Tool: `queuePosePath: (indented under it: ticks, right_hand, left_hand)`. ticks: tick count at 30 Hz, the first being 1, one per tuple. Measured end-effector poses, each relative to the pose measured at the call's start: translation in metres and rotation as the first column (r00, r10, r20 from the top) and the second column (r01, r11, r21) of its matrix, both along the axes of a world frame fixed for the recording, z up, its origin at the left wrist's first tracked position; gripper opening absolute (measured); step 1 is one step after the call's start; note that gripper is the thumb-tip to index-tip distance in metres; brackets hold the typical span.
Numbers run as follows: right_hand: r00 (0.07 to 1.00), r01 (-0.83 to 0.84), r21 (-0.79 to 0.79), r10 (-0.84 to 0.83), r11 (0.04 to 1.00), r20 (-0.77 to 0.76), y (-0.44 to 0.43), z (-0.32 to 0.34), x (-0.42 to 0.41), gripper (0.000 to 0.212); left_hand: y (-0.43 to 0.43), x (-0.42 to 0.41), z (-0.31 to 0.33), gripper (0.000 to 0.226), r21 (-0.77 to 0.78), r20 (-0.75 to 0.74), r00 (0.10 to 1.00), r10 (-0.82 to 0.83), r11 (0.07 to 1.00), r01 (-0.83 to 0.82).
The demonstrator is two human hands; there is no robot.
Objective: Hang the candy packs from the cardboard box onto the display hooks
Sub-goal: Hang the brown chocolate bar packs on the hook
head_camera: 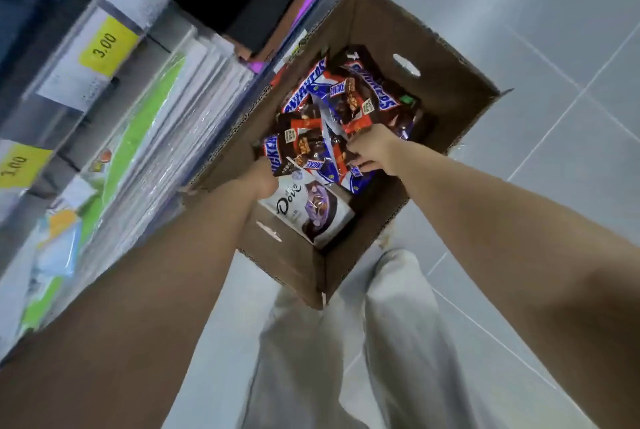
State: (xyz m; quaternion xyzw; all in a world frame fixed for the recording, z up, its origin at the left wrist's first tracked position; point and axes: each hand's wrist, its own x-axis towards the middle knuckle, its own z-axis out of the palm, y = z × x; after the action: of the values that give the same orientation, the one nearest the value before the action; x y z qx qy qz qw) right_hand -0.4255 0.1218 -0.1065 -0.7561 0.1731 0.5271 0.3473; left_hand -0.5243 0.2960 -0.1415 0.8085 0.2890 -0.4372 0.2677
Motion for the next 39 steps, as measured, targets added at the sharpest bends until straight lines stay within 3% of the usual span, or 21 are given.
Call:
queuePosePath:
  ticks: [4,9,12,15,18,19,23,26,27,31,35,37,39]
  right_hand:
    - [0.99,0.1,0.011,-0.099,0.995,-0.104,0.025,-0.043,0.005,0.039]
    - [0.989,0.115,0.056,-0.109,0.992,-0.096,0.041,-0.099,0.003,0.039]
    - [0.997,0.013,0.009,-0.012,1.0,-0.081,0.049,-0.122,0.001,0.04]
    - [0.966,-0.246,-0.147,0.255,0.958,0.043,0.053,-0.128,0.004,0.037]
    - [0.809,-0.528,-0.241,0.569,0.814,0.148,0.055,-0.119,0.007,0.039]
    - [0.809,-0.524,-0.228,0.563,0.821,0.169,0.055,-0.111,0.008,0.037]
    - [0.929,-0.279,-0.099,0.295,0.955,0.223,0.043,-0.054,0.009,0.029]
    - [0.934,-0.162,-0.111,0.189,0.981,0.303,0.026,0.005,0.013,0.017]
    - [0.932,-0.123,-0.11,0.153,0.986,0.33,0.02,0.031,0.015,0.008]
    - [0.927,0.137,0.0,-0.128,0.991,0.352,-0.006,0.14,0.013,0.022]
    - [0.864,0.44,0.28,-0.487,0.853,0.126,-0.026,0.25,0.004,0.02]
    - [0.856,0.48,0.378,-0.517,0.792,-0.006,-0.03,0.301,-0.008,0.007]
    - [0.871,0.473,0.473,-0.474,0.743,-0.127,-0.033,0.347,-0.029,0.028]
  left_hand:
    - [0.005,-0.007,-0.048,0.034,0.014,-0.007,0.998,0.066,0.998,-0.066]
    - [0.016,-0.012,-0.103,0.066,-0.04,-0.059,0.985,0.161,0.986,-0.163]
    - [0.017,-0.015,-0.121,0.087,-0.062,-0.064,0.98,0.189,0.979,-0.193]
    - [0.008,-0.02,-0.124,0.067,0.014,-0.03,0.989,0.148,0.989,-0.148]
    - [0.002,-0.018,-0.107,0.035,0.005,0.036,0.996,0.079,0.997,-0.079]
    - [0.002,-0.015,-0.095,0.034,-0.006,0.058,0.996,0.063,0.998,-0.062]
    - [0.008,-0.006,-0.031,0.012,-0.052,0.16,0.986,0.056,0.997,-0.048]
    - [0.014,-0.007,0.038,0.005,0.024,0.241,0.97,0.01,1.0,-0.016]
    - [0.015,-0.008,0.067,0.008,0.058,0.258,0.966,-0.005,0.998,-0.011]
    - [0.021,-0.017,0.177,0.033,0.165,0.256,0.957,0.134,0.97,-0.18]
    - [0.039,-0.035,0.284,0.044,0.148,0.335,0.842,0.422,0.859,-0.49]
    - [0.042,-0.047,0.345,0.041,0.064,0.361,0.76,0.541,0.798,-0.599]
    - [0.038,-0.065,0.406,0.048,-0.094,0.394,0.631,0.669,0.712,-0.696]
